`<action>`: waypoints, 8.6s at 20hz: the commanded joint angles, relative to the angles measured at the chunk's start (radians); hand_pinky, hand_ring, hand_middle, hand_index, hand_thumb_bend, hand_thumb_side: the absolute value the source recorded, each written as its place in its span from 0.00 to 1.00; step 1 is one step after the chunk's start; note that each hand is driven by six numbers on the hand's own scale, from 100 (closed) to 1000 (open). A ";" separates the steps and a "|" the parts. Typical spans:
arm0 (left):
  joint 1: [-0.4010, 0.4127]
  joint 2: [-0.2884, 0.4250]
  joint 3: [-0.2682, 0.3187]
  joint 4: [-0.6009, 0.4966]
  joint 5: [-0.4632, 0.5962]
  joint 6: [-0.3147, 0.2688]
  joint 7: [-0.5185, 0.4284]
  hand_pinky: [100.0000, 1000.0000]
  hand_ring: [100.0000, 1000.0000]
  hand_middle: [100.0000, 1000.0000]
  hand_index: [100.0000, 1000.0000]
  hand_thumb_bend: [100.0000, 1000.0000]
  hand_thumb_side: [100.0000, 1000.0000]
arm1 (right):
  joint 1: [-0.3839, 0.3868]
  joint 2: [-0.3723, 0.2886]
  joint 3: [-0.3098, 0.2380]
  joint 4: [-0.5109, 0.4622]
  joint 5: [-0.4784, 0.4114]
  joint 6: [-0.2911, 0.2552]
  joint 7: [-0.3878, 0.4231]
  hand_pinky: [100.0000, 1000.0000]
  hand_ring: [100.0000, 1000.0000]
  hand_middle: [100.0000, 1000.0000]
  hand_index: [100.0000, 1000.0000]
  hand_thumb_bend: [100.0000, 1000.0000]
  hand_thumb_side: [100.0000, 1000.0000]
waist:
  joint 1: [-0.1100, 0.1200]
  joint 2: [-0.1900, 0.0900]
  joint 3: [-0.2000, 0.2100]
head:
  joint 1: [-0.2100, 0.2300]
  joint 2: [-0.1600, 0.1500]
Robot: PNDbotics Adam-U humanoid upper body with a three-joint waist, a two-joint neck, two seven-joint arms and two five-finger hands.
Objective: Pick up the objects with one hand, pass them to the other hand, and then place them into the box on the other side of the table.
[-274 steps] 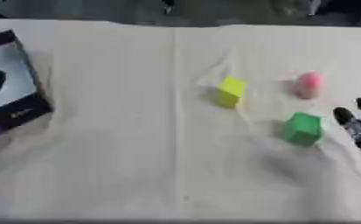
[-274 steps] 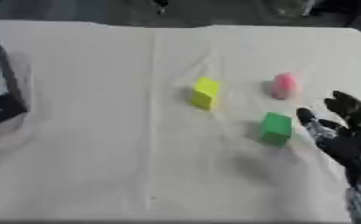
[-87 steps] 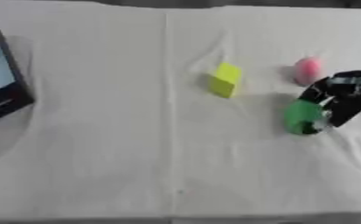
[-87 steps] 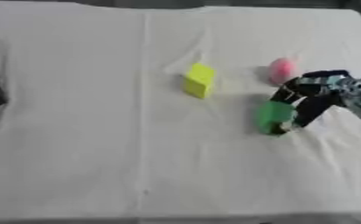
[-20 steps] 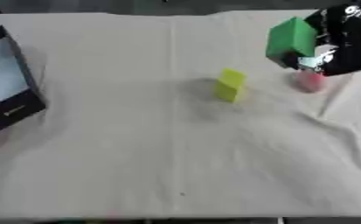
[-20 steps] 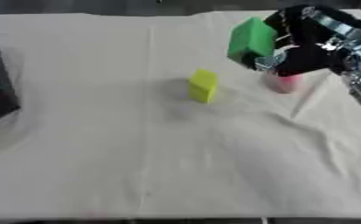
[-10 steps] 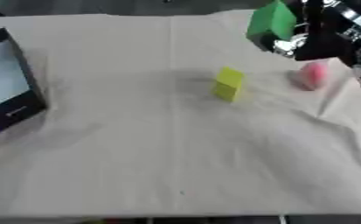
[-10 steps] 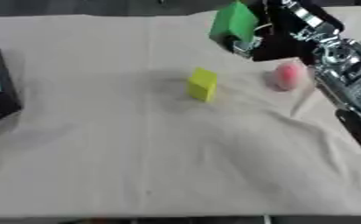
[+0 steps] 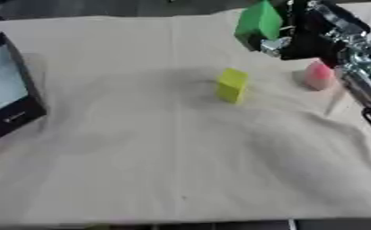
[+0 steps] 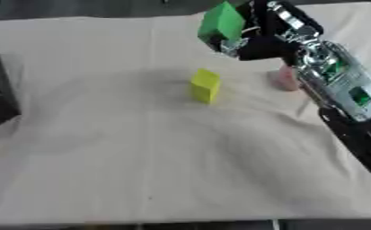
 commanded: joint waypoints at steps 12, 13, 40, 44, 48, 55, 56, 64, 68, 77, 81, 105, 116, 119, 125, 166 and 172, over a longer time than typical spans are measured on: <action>-0.173 -0.019 -0.200 0.103 -0.107 0.041 -0.232 0.77 0.79 0.85 0.82 0.84 0.33 | -0.058 0.030 0.043 0.033 -0.001 -0.075 -0.011 0.77 0.69 0.38 0.41 0.27 0.00 | 0.028 -0.046 0.020 | -0.002 0.011; -0.184 -0.027 -0.211 0.109 -0.113 0.045 -0.241 0.78 0.79 0.85 0.82 0.84 0.33 | -0.059 0.034 0.046 0.034 0.003 -0.082 -0.011 0.77 0.69 0.38 0.41 0.27 0.00 | 0.029 -0.046 0.024 | -0.004 0.011; -0.249 -0.184 -0.322 0.260 -0.240 0.066 -0.270 0.78 0.79 0.82 0.79 0.76 0.23 | -0.070 0.099 0.132 -0.006 0.097 -0.137 0.106 0.77 0.69 0.38 0.42 0.27 0.00 | 0.028 -0.049 0.023 | 0.021 0.000; -0.254 -0.199 -0.331 0.275 -0.245 0.062 -0.275 0.78 0.78 0.82 0.79 0.75 0.23 | -0.074 0.102 0.138 -0.015 0.102 -0.140 0.114 0.78 0.68 0.38 0.42 0.26 0.00 | 0.028 -0.048 0.022 | 0.019 0.007; -0.260 -0.214 -0.340 0.288 -0.245 0.058 -0.281 0.77 0.78 0.81 0.78 0.75 0.21 | -0.080 0.109 0.148 -0.017 0.100 -0.142 0.124 0.78 0.68 0.38 0.42 0.23 0.00 | 0.028 -0.047 0.021 | 0.016 0.011; -0.267 -0.236 -0.351 0.313 -0.259 0.048 -0.285 0.77 0.77 0.80 0.77 0.73 0.17 | -0.088 0.124 0.161 -0.012 0.089 -0.164 0.145 0.78 0.67 0.37 0.41 0.21 0.00 | 0.028 -0.044 0.021 | 0.015 0.008; -0.266 -0.238 -0.351 0.319 -0.263 0.047 -0.284 0.77 0.77 0.80 0.77 0.72 0.17 | -0.088 0.124 0.161 -0.014 0.088 -0.169 0.145 0.78 0.67 0.37 0.41 0.21 0.00 | 0.028 -0.044 0.021 | 0.015 0.007; -0.265 -0.260 -0.359 0.356 -0.300 0.042 -0.265 0.77 0.77 0.80 0.77 0.71 0.15 | -0.089 0.128 0.163 -0.015 0.081 -0.193 0.159 0.77 0.66 0.37 0.41 0.24 0.00 | 0.028 -0.040 0.019 | 0.020 0.001; -0.267 -0.273 -0.361 0.372 -0.314 0.040 -0.261 0.77 0.77 0.80 0.77 0.70 0.15 | -0.089 0.131 0.163 -0.016 0.073 -0.207 0.162 0.77 0.66 0.37 0.41 0.25 0.00 | 0.028 -0.039 0.017 | 0.023 0.001; -0.270 -0.292 -0.363 0.401 -0.322 0.034 -0.250 0.77 0.76 0.78 0.76 0.70 0.16 | -0.093 0.134 0.165 -0.013 0.064 -0.224 0.178 0.76 0.66 0.37 0.41 0.24 0.00 | 0.030 -0.036 0.013 | 0.027 0.000; -0.272 -0.300 -0.359 0.414 -0.324 0.039 -0.221 0.75 0.74 0.76 0.74 0.64 0.19 | -0.095 0.135 0.165 -0.009 0.059 -0.229 0.182 0.76 0.66 0.37 0.41 0.25 0.00 | 0.029 -0.035 0.010 | 0.028 -0.004; -0.275 -0.331 -0.362 0.443 -0.308 0.033 -0.163 0.71 0.68 0.67 0.63 0.48 0.05 | -0.091 0.137 0.168 -0.007 0.064 -0.243 0.204 0.76 0.66 0.37 0.40 0.27 0.00 | 0.030 -0.027 0.005 | 0.035 -0.007; -0.275 -0.335 -0.365 0.436 -0.309 0.057 -0.141 0.68 0.60 0.56 0.50 0.39 0.06 | -0.088 0.141 0.167 0.000 0.068 -0.240 0.204 0.76 0.65 0.36 0.40 0.29 0.00 | 0.029 -0.026 0.006 | 0.036 -0.007; -0.275 -0.336 -0.365 0.436 -0.322 0.075 -0.132 0.67 0.58 0.54 0.49 0.40 0.06 | -0.086 0.143 0.167 0.005 0.069 -0.237 0.201 0.76 0.65 0.36 0.40 0.30 0.00 | 0.029 -0.025 0.006 | 0.037 -0.008; -0.273 -0.335 -0.365 0.421 -0.327 0.093 -0.118 0.66 0.57 0.52 0.49 0.40 0.05 | -0.083 0.145 0.167 0.013 0.079 -0.228 0.201 0.76 0.65 0.37 0.41 0.33 0.00 | 0.028 -0.025 0.008 | 0.038 -0.008; -0.258 -0.326 -0.366 0.429 -0.151 0.210 -0.050 0.55 0.42 0.35 0.20 0.56 0.00 | -0.064 0.149 0.155 0.042 0.152 -0.158 0.180 0.77 0.72 0.46 0.57 0.58 0.00 | 0.025 -0.028 0.000 | 0.048 0.002; -0.256 -0.317 -0.366 0.436 -0.154 0.207 -0.058 0.55 0.42 0.35 0.21 0.55 0.00 | -0.061 0.149 0.157 0.041 0.161 -0.163 0.207 0.77 0.75 0.50 0.60 0.60 0.00 | 0.025 -0.030 -0.001 | 0.050 0.002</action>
